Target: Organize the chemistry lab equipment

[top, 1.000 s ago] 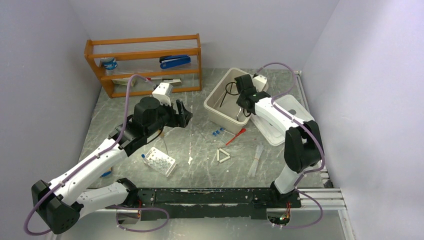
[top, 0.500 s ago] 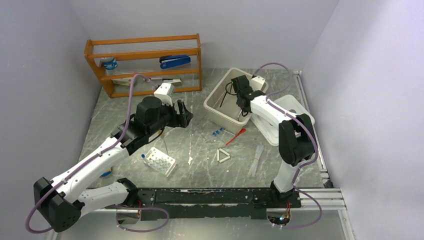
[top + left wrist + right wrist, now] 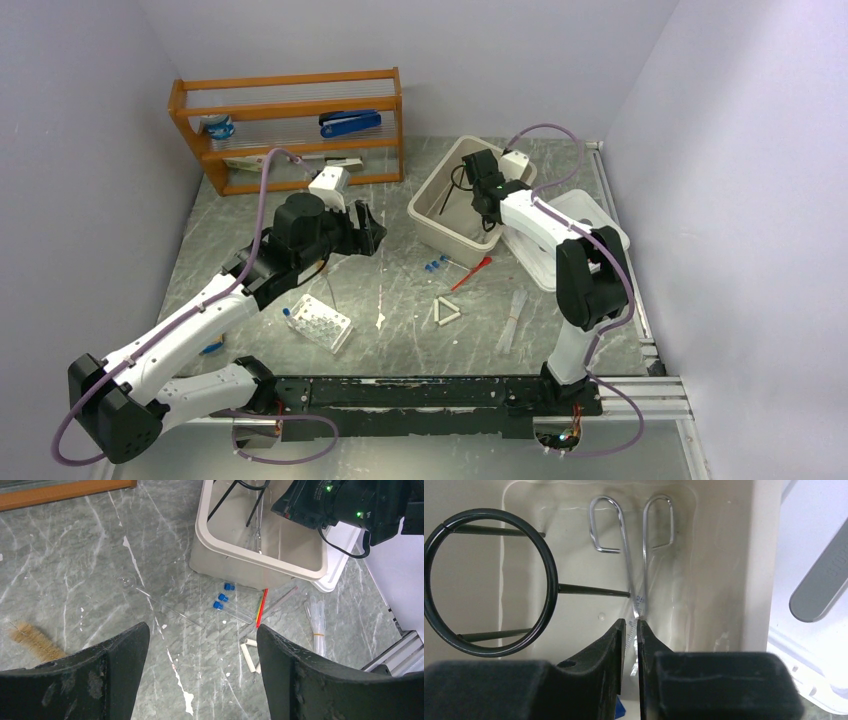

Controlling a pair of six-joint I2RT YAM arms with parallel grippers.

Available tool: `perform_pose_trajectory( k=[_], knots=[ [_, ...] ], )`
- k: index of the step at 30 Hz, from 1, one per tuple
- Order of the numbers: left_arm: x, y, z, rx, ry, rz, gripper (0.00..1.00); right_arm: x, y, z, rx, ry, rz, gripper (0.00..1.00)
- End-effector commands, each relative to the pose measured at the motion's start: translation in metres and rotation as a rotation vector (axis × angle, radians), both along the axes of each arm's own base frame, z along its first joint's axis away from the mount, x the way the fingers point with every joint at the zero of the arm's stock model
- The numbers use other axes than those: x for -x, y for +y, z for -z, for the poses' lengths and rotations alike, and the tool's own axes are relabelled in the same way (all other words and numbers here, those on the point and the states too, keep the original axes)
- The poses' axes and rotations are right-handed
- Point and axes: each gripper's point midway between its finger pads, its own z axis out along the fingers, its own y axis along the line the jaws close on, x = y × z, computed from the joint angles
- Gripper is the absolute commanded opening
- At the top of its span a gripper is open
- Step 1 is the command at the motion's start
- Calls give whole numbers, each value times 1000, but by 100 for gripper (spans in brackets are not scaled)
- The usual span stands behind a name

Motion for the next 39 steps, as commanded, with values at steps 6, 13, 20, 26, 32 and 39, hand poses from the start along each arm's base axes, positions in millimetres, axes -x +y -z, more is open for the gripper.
perform_pose_trajectory(
  k=[6, 13, 20, 26, 32, 39],
  knots=[
    [-1, -1, 2, 5, 0, -1, 82, 1, -6, -18, -5, -26, 27, 16],
    [0, 1, 8, 0, 23, -14, 83, 13, 14, -73, -101, -96, -136, 30],
    [-8, 19, 8, -42, 32, -118, 88, 53, 60, -107, -110, -120, -471, 47],
    [-13, 62, -37, -50, -79, -318, 91, 91, 136, -127, -74, -165, -717, 59],
    [-3, 119, -97, -30, -245, -526, 92, 109, 207, -91, -28, -97, -898, 64],
    [18, 145, -112, 32, -292, -596, 88, 113, 251, -37, 145, 47, -981, 64]
  ],
)
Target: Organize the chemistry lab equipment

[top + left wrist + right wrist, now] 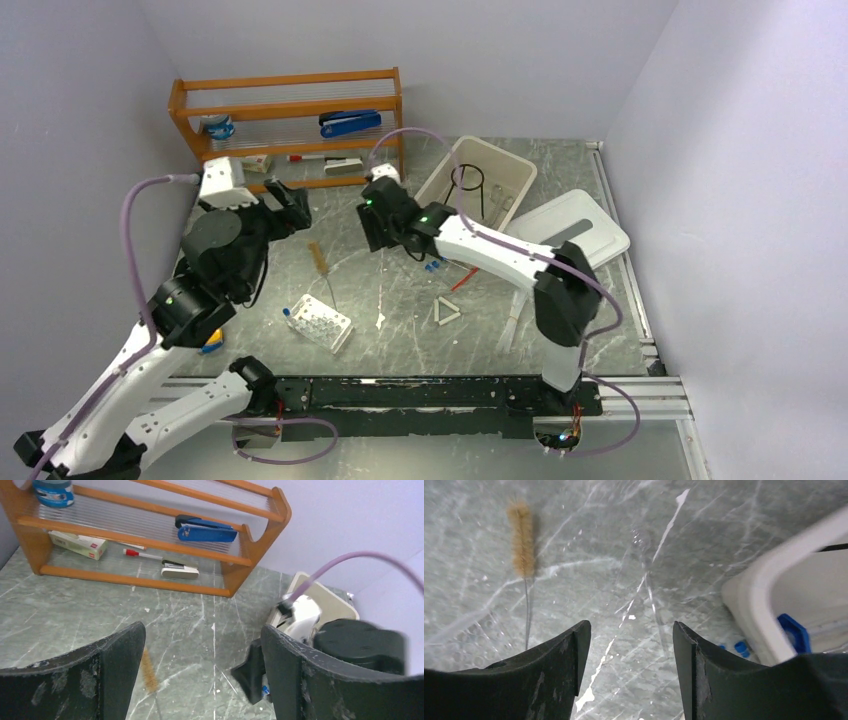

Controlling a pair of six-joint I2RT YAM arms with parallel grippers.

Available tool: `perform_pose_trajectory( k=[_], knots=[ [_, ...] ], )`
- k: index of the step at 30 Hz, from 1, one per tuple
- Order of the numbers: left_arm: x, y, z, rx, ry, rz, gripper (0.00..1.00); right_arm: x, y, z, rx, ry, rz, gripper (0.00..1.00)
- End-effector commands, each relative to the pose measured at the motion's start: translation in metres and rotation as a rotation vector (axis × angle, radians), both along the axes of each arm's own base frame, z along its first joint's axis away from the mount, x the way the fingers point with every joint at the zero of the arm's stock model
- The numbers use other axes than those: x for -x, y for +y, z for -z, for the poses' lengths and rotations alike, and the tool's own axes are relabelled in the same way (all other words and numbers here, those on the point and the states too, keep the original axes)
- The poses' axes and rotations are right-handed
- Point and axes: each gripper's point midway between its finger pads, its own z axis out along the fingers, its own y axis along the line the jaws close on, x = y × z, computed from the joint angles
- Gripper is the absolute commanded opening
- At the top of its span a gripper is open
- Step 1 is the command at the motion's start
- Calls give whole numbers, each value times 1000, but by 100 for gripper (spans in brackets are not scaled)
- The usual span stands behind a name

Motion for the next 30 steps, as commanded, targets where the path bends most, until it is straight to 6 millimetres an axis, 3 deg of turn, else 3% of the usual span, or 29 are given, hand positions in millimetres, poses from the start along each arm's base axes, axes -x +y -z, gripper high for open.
perform_pose_trajectory(
  k=[1, 4, 9, 21, 30],
  knots=[
    [8, 21, 6, 6, -14, -76, 88, 2, 14, 28, 136, 2, -72, 64],
    [11, 29, 16, 32, -5, -117, 88, -2, 28, 52, 189, 24, -160, 61],
    [11, 33, 16, 31, -12, -136, 87, -19, 31, 91, 309, 43, -164, 51],
    [-2, 20, 19, -23, 15, -117, 88, -34, 23, 131, 342, 153, -114, 50],
    [-4, 14, 22, -29, 22, -86, 88, -32, 24, 147, 294, 230, -230, 40]
  ],
)
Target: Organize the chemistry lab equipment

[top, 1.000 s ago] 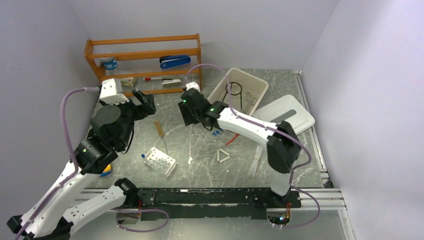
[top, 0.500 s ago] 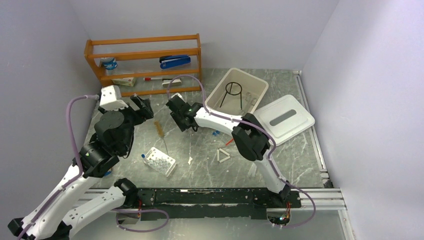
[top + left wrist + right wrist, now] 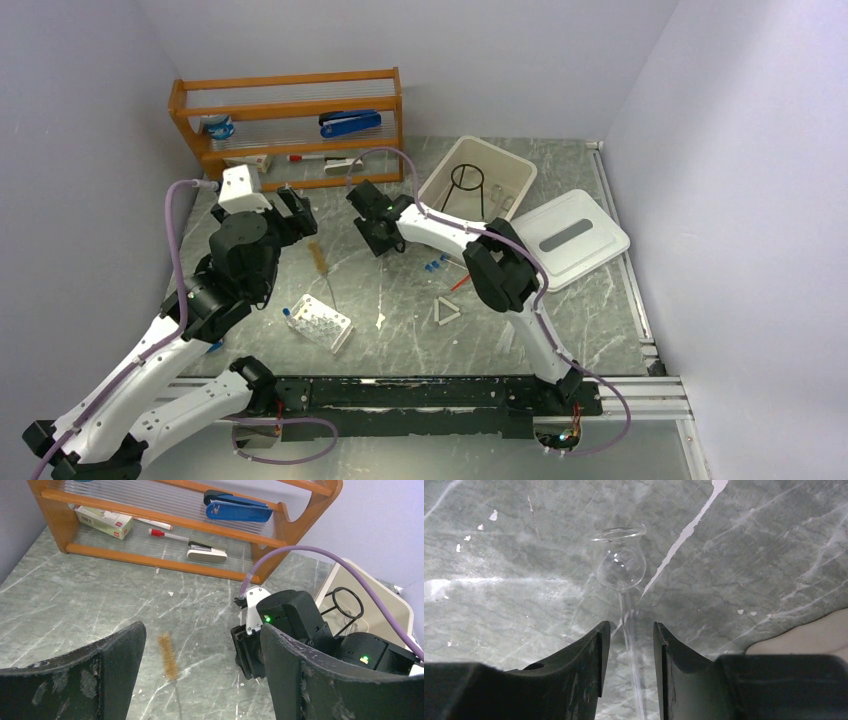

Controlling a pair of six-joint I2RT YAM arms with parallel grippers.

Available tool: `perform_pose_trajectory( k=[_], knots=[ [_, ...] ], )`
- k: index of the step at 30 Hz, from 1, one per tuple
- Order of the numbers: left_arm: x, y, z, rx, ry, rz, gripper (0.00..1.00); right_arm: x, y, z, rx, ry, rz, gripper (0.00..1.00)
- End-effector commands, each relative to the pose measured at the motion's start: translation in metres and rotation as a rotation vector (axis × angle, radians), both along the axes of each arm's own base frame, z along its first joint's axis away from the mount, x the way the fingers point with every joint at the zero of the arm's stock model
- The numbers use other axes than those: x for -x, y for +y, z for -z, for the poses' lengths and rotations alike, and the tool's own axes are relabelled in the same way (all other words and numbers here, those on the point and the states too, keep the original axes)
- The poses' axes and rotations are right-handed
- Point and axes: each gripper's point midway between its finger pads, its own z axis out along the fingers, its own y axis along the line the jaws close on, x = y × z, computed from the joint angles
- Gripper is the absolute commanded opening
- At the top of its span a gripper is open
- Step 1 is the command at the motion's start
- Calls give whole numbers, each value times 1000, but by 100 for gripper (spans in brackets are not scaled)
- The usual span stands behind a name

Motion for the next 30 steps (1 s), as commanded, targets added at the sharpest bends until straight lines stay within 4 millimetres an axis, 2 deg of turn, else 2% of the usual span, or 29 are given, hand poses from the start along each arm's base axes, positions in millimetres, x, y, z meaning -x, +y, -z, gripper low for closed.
perform_pose_trajectory(
  k=[1, 3, 6, 9, 12, 15, 18, 23, 26, 27, 30],
  knots=[
    [0, -1, -15, 14, -33, 10, 88, 4, 6, 12, -13, 52, -80, 39],
    [0, 0, -14, 13, -31, 7, 88, 1, 8, 18, -5, 57, -83, 38],
    [0, 0, -15, 16, -31, 5, 89, -1, 8, 29, 22, 76, -75, 30],
    [1, 1, -15, 17, -30, 9, 89, -1, 9, 31, 21, 77, -76, 23],
    [3, 4, -14, 7, -32, 1, 89, -2, 9, 23, -1, 60, -53, 13],
    [5, 9, -17, -10, -37, -11, 89, -4, 15, 3, -61, 29, -38, 8],
    [8, 13, -23, -15, -56, -12, 89, -7, 21, -32, -139, -20, -13, 7],
    [14, 9, -39, 11, -96, 33, 89, -6, 30, -114, -357, -128, 25, 8],
    [15, 1, -43, 35, -95, 78, 89, -8, 20, -162, -450, -213, 93, 8],
    [15, -3, -44, 43, -94, 96, 88, -9, 14, -184, -482, -256, 116, 8],
    [16, -17, -44, 61, -82, 167, 88, -16, -12, -219, -506, -351, 213, 8]
  ],
)
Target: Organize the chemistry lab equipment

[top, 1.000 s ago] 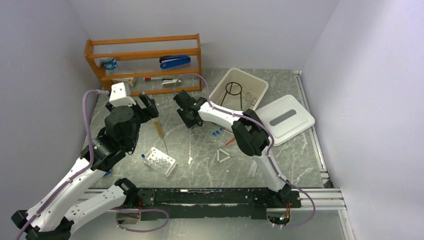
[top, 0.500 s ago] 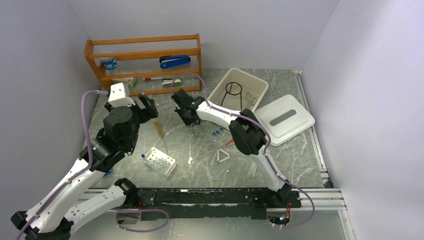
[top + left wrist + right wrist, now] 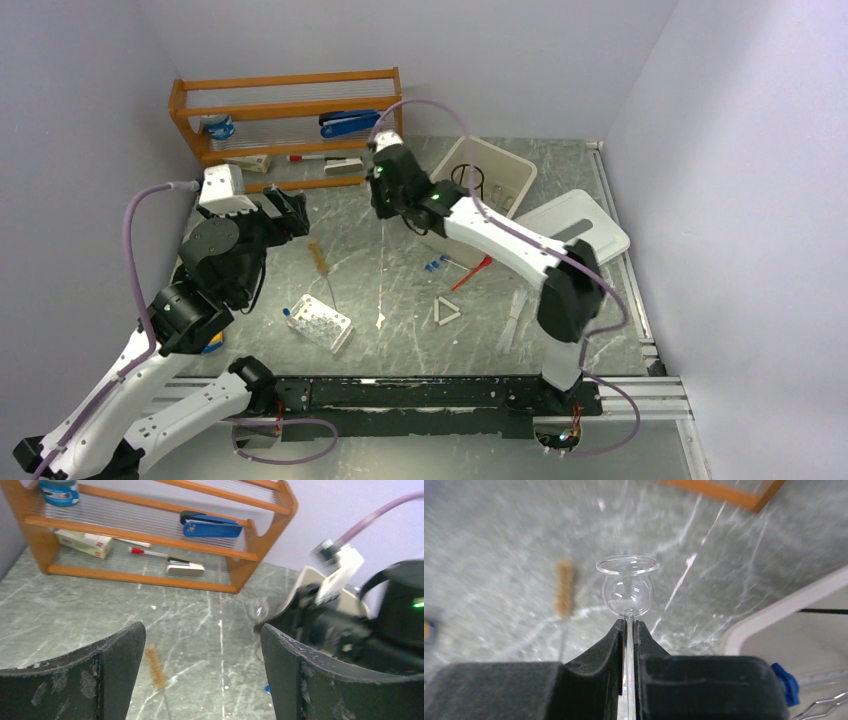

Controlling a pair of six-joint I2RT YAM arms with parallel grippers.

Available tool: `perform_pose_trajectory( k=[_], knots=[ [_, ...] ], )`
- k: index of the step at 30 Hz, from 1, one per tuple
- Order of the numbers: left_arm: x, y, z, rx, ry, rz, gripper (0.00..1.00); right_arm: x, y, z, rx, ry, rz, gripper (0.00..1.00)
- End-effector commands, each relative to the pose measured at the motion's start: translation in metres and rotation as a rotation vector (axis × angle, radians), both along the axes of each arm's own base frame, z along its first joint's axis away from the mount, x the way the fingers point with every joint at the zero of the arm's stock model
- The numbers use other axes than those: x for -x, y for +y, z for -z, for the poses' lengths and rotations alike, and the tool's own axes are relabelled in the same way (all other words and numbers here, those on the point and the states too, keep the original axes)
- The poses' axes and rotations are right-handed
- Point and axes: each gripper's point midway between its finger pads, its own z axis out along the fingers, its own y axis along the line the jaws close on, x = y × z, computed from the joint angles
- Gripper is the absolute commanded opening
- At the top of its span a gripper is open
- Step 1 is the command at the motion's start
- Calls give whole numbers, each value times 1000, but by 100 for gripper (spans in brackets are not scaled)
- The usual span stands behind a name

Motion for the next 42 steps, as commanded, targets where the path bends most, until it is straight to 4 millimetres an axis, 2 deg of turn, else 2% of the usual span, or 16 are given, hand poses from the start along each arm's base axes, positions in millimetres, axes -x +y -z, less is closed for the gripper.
perform_pose_trajectory(
  k=[1, 5, 10, 14, 21, 24, 29, 36, 42],
  knots=[
    [3, -23, -12, 38, -9, 125, 88, -22, -32, -72, -133, -149, 207, 8],
    [2, -37, -4, 34, 23, 187, 88, -45, -96, -91, -183, -139, 424, 8],
    [-1, -53, 9, 37, 56, 244, 88, -62, -170, -101, -207, -153, 649, 8],
    [-5, -63, 24, 30, 93, 272, 88, -66, -213, -90, -170, -143, 805, 8],
    [-11, -75, 53, 1, 154, 300, 87, -66, -269, -50, -20, -97, 1014, 8],
    [-14, -73, 59, -26, 169, 286, 87, -71, -280, -31, 32, -55, 1043, 8],
    [-17, -75, 64, -45, 174, 287, 88, -72, -282, 9, 103, 19, 1060, 8],
    [-20, -78, 74, -60, 199, 292, 88, -83, -279, 49, 99, 99, 1050, 7],
    [-22, -77, 71, -82, 184, 286, 88, -92, -274, 79, 59, 170, 1021, 7]
  ],
)
